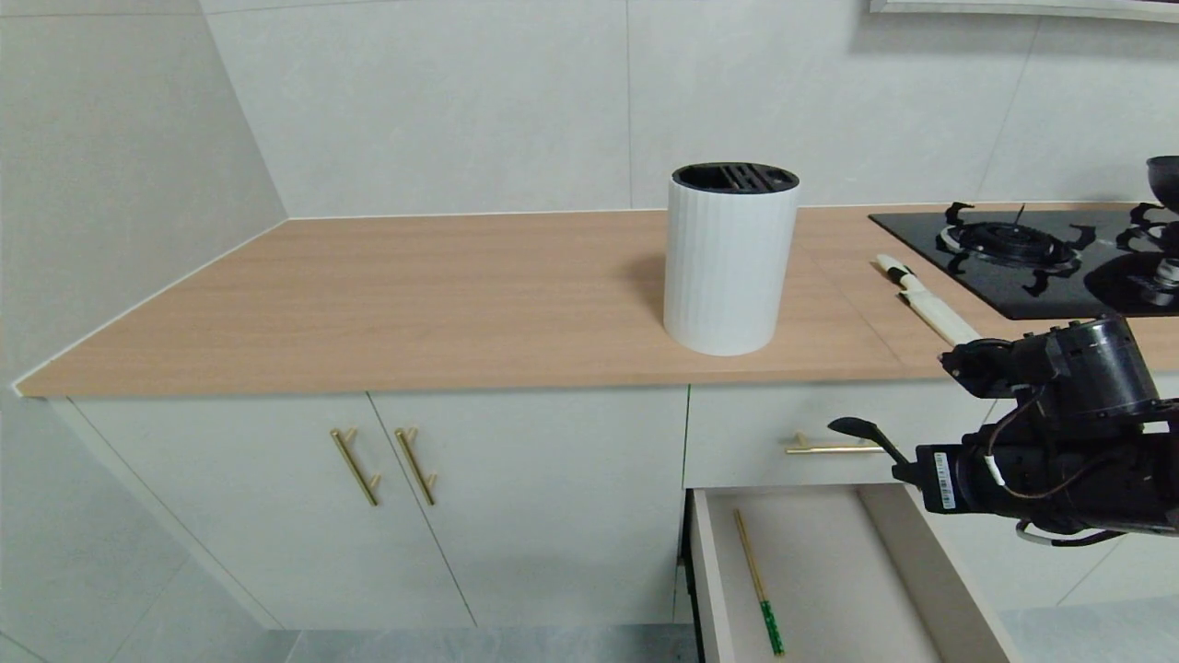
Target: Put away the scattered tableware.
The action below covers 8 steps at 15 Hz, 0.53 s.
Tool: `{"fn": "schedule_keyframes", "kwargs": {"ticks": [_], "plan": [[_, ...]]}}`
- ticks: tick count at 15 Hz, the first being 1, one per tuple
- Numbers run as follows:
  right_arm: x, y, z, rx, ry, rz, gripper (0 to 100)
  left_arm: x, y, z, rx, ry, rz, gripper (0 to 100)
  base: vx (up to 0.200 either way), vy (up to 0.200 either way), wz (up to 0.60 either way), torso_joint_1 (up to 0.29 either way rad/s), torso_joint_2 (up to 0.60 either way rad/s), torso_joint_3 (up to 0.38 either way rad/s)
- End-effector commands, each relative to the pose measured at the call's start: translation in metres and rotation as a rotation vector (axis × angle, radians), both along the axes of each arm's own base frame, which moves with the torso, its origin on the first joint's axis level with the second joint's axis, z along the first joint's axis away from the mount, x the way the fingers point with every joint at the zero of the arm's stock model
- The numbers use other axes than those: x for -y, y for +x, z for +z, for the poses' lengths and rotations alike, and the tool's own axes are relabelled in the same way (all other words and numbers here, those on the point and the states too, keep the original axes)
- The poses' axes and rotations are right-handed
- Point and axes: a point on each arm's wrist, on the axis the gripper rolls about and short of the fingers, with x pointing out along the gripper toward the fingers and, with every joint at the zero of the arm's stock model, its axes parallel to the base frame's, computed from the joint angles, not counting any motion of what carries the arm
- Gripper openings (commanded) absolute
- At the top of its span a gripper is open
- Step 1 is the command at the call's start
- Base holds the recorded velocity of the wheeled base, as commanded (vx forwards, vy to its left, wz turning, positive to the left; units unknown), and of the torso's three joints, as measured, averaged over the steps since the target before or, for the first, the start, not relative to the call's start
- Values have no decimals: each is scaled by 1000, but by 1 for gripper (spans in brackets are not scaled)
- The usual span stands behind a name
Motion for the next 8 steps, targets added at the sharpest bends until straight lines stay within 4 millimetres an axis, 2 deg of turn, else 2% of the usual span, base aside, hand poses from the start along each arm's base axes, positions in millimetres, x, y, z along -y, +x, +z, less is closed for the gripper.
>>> {"fn": "schedule_keyframes", "kwargs": {"ticks": [1,8], "plan": [[-1,2,-3,-10,-3,0,0,0,0,0,0,0,1,100,0,0,0,-183,461,271],[0,5,-7,-22,-10,-9,0,0,0,0,0,0,1,100,0,0,0,-186,477,288]]}}
